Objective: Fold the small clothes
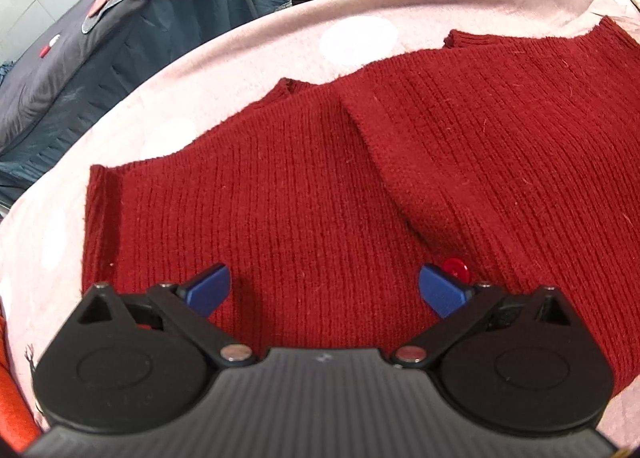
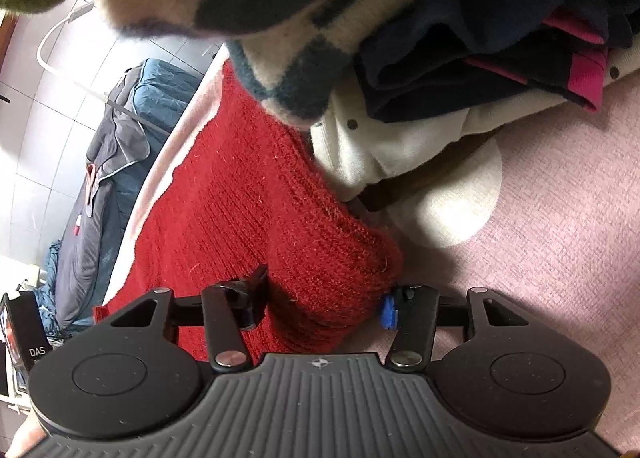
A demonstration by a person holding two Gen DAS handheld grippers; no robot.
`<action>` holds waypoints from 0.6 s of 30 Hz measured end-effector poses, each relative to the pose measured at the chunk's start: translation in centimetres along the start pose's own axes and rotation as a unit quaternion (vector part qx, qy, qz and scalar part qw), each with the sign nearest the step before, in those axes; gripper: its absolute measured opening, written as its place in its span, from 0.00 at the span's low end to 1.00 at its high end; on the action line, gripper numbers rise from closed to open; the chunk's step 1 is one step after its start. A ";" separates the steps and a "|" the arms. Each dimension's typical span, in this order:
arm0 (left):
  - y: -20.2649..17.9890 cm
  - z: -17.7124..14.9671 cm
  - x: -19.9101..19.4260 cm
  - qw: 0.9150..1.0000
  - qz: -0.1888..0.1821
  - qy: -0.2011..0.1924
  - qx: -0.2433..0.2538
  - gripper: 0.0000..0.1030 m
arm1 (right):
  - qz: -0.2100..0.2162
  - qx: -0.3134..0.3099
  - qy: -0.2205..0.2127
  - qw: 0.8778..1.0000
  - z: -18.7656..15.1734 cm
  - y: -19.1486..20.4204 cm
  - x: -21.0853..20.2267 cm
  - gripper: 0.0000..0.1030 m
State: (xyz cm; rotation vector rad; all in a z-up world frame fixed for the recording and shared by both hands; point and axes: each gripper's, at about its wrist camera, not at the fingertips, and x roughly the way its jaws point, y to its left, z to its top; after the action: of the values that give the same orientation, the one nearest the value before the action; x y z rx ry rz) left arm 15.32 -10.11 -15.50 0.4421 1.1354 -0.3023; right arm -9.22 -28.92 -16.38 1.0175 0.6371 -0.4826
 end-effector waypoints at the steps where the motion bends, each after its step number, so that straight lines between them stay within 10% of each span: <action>1: 0.0 0.0 0.0 1.000 -0.001 0.000 -0.001 1.00 | -0.002 -0.001 -0.001 1.000 0.0 0.0 0.0 0.83; 7: 0.1 0.0 0.2 1.000 -0.004 -0.001 0.000 1.00 | -0.011 -0.027 -0.010 1.000 -0.2 1.7 -0.3 0.59; 18: 0.9 0.1 0.1 1.000 -0.019 0.004 -0.014 1.00 | 0.043 -0.136 -0.049 0.989 0.3 8.4 -2.5 0.49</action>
State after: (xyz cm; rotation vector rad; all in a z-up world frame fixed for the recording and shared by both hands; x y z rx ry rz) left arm 15.86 -9.39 -15.40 0.3968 1.1551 -0.3172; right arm -5.57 -25.22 -9.27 0.7544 0.5522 -0.3550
